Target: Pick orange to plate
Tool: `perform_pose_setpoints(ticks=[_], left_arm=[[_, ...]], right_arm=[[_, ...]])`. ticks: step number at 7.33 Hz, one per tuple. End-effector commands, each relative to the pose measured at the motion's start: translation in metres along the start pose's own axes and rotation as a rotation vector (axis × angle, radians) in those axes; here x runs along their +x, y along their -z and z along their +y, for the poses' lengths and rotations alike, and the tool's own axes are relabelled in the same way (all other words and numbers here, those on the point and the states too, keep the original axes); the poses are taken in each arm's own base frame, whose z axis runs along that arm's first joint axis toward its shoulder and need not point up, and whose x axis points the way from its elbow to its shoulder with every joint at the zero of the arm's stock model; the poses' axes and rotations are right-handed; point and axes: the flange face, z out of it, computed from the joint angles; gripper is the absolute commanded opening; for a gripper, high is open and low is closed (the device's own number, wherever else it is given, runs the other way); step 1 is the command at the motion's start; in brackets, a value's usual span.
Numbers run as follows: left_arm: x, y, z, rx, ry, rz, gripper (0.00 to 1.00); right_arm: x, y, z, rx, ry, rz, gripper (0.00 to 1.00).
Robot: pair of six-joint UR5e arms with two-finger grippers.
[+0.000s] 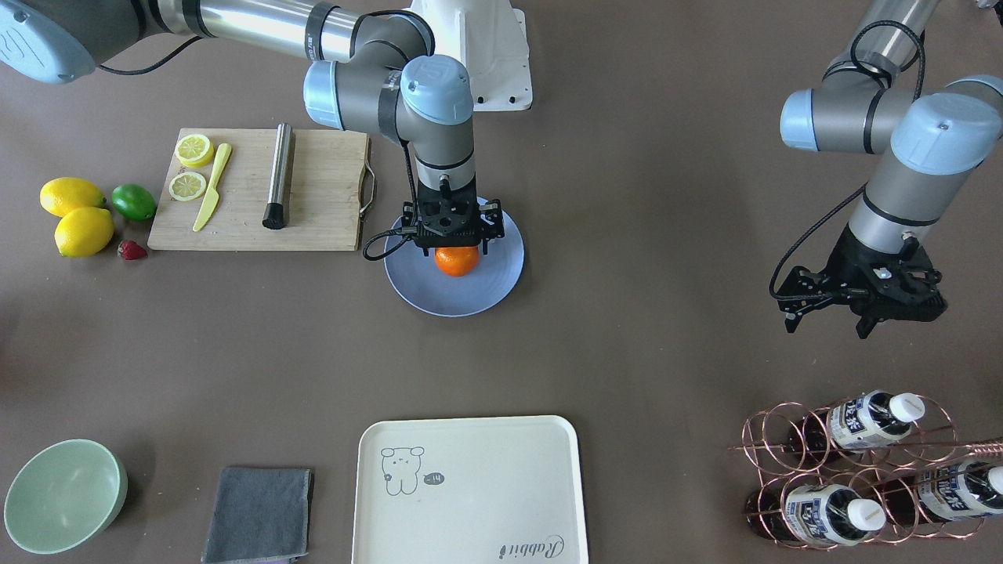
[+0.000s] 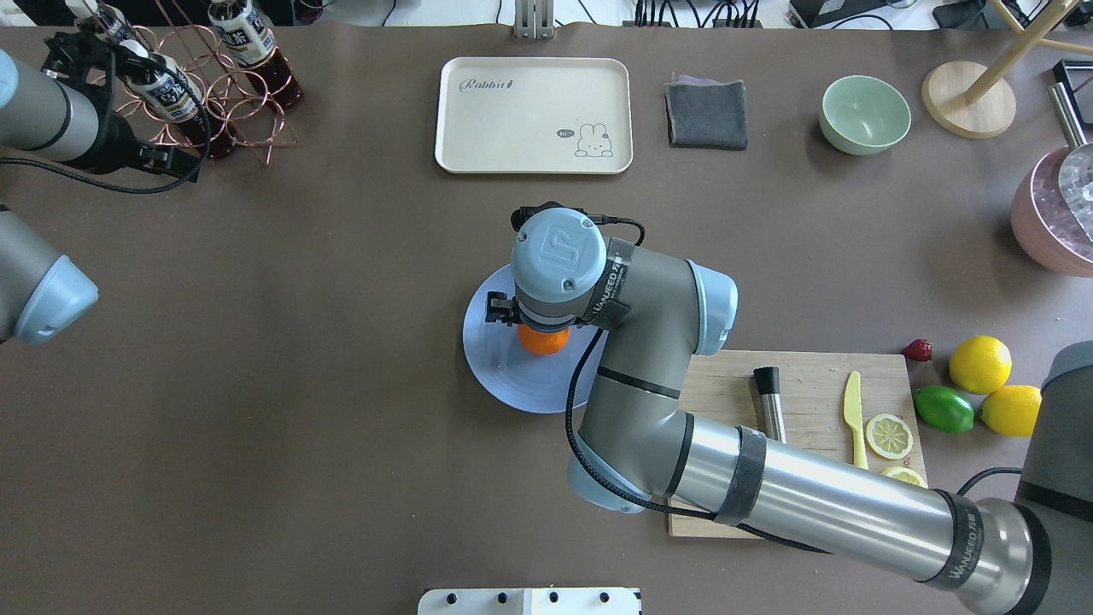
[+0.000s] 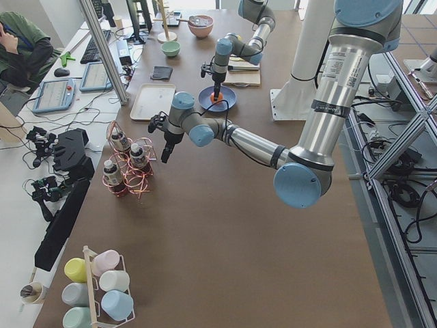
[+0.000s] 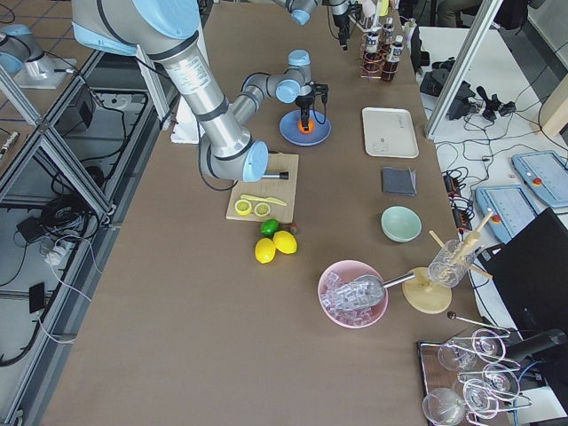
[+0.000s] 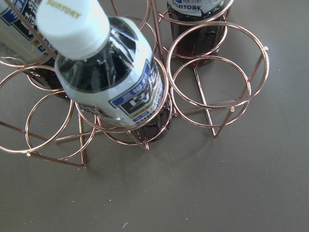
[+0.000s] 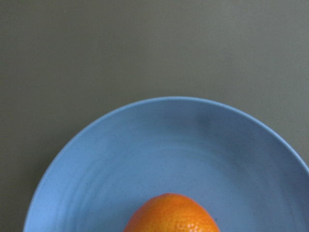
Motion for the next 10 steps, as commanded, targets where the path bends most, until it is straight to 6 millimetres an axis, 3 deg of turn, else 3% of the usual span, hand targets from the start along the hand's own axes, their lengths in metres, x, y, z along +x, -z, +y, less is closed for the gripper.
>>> perform_pose_setpoints(ticks=[1, 2, 3, 4, 5, 6, 7, 8, 9, 10], left_arm=[[-0.027, 0.005, 0.005, -0.019, -0.036, -0.002, 0.98], [-0.056, 0.014, 0.003, -0.015, -0.066, -0.013, 0.98], [-0.089, 0.026, 0.009, -0.015, -0.059, -0.026, 0.98], [-0.136, 0.038, 0.024, -0.023, -0.065, -0.056, 0.98], [-0.174, 0.051, 0.032, -0.047, -0.114, -0.053, 0.98], [-0.204, 0.067, 0.031, -0.067, -0.095, -0.071, 0.98], [-0.227, 0.077, 0.034, -0.084, -0.108, -0.074, 0.98], [-0.249, 0.088, 0.041, -0.101, -0.109, -0.062, 0.98], [-0.272, 0.093, 0.06, -0.111, -0.09, -0.046, 0.98], [-0.29, 0.096, 0.065, -0.114, -0.104, -0.054, 0.98]], right_arm=[[0.021, 0.068, -0.035, -0.036, -0.064, -0.003, 1.0], [0.042, 0.12, -0.048, -0.072, -0.103, 0.009, 1.0], [0.082, 0.158, -0.067, -0.082, -0.132, 0.054, 1.0], [0.146, 0.172, -0.09, -0.096, -0.06, 0.08, 1.0], [0.219, 0.17, -0.114, -0.105, 0.025, 0.118, 1.0], [0.303, 0.167, -0.139, -0.134, 0.121, 0.151, 1.0], [0.393, 0.18, -0.159, -0.166, 0.203, 0.15, 1.0], [0.469, 0.194, -0.173, -0.194, 0.242, 0.114, 1.0], [0.532, 0.199, -0.176, -0.213, 0.258, 0.112, 1.0], [0.578, 0.199, -0.175, -0.232, 0.262, 0.12, 1.0]])
